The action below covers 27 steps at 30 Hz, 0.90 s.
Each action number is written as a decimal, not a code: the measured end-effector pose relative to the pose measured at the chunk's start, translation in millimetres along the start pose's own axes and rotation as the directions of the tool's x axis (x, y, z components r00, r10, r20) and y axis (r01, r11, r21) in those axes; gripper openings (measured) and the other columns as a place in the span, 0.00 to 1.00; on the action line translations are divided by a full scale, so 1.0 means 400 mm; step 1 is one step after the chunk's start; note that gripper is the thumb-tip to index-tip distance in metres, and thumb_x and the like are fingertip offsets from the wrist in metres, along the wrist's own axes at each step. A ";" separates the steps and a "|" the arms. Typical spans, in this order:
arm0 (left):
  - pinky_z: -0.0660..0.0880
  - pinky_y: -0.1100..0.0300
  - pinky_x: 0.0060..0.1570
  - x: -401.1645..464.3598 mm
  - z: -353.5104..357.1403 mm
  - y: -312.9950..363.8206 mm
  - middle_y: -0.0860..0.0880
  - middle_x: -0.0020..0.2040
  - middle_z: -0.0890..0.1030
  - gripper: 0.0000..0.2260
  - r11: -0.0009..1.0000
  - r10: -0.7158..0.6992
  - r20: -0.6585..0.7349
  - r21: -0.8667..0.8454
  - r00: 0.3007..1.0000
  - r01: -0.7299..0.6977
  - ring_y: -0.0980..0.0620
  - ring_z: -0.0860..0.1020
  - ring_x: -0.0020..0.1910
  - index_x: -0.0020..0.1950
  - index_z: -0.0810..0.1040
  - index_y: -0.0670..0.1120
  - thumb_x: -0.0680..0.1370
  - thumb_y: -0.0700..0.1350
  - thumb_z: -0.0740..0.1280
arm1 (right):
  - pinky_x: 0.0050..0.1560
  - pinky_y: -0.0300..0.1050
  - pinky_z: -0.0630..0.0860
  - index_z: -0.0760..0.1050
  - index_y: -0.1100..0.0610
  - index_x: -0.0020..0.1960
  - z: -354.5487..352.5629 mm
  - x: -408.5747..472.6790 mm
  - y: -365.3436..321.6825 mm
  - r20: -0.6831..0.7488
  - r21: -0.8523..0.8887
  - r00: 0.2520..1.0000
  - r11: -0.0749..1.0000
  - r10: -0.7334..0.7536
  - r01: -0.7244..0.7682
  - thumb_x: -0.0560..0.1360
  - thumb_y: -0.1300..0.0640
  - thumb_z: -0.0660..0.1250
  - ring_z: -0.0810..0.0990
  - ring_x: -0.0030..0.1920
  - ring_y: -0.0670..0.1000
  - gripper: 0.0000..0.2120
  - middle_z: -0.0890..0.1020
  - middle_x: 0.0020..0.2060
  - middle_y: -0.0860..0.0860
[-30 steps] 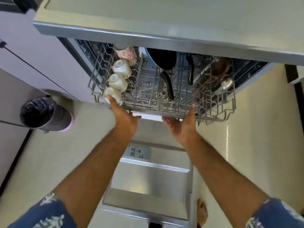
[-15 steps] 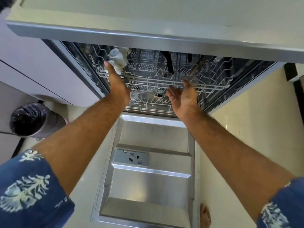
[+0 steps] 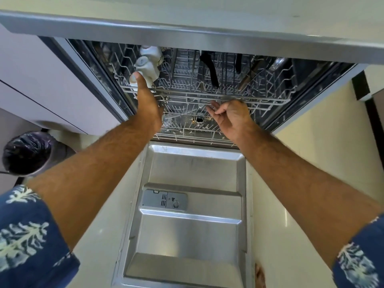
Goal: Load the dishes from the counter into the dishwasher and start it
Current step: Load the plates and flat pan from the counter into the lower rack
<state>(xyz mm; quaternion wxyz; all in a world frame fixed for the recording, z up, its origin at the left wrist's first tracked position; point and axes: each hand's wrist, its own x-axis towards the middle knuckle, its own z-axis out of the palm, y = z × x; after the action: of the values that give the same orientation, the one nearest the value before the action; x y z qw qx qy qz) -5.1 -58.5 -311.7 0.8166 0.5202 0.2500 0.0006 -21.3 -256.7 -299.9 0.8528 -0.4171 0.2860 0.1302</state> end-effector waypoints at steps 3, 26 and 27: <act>0.62 0.43 0.74 -0.047 -0.028 -0.025 0.48 0.76 0.69 0.31 0.987 0.016 0.037 0.159 0.999 -0.021 0.48 0.68 0.73 0.78 0.62 0.53 0.81 0.68 0.49 | 0.60 0.55 0.79 0.62 0.60 0.73 -0.047 -0.007 0.008 0.037 -0.218 0.999 0.975 -0.026 0.034 0.72 0.81 0.54 0.78 0.63 0.56 0.33 0.72 0.66 0.61; 0.64 0.42 0.73 0.214 -0.095 -0.508 0.39 0.76 0.65 0.30 -0.344 -0.152 0.514 0.773 0.844 -0.533 0.39 0.63 0.75 0.78 0.60 0.43 0.78 0.41 0.67 | 0.74 0.51 0.63 0.57 0.60 0.78 -0.310 0.418 0.291 0.444 -0.828 0.896 -0.392 -0.020 0.402 0.81 0.55 0.63 0.65 0.74 0.61 0.29 0.64 0.76 0.61; 0.67 0.44 0.69 0.208 -0.097 -0.513 0.39 0.72 0.70 0.25 -0.315 -0.092 0.542 0.780 0.835 -0.541 0.38 0.67 0.71 0.75 0.66 0.42 0.78 0.39 0.66 | 0.69 0.50 0.67 0.64 0.60 0.75 -0.313 0.416 0.295 0.463 -0.829 0.884 -0.383 -0.058 0.409 0.82 0.56 0.61 0.70 0.70 0.61 0.23 0.70 0.71 0.62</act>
<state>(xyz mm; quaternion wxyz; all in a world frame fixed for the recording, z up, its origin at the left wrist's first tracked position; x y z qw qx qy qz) -1.4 -97.8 -532.9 0.0905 0.9778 -0.1330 -0.1341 10.6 -284.9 -535.3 0.1885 -0.9594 -0.1312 0.1636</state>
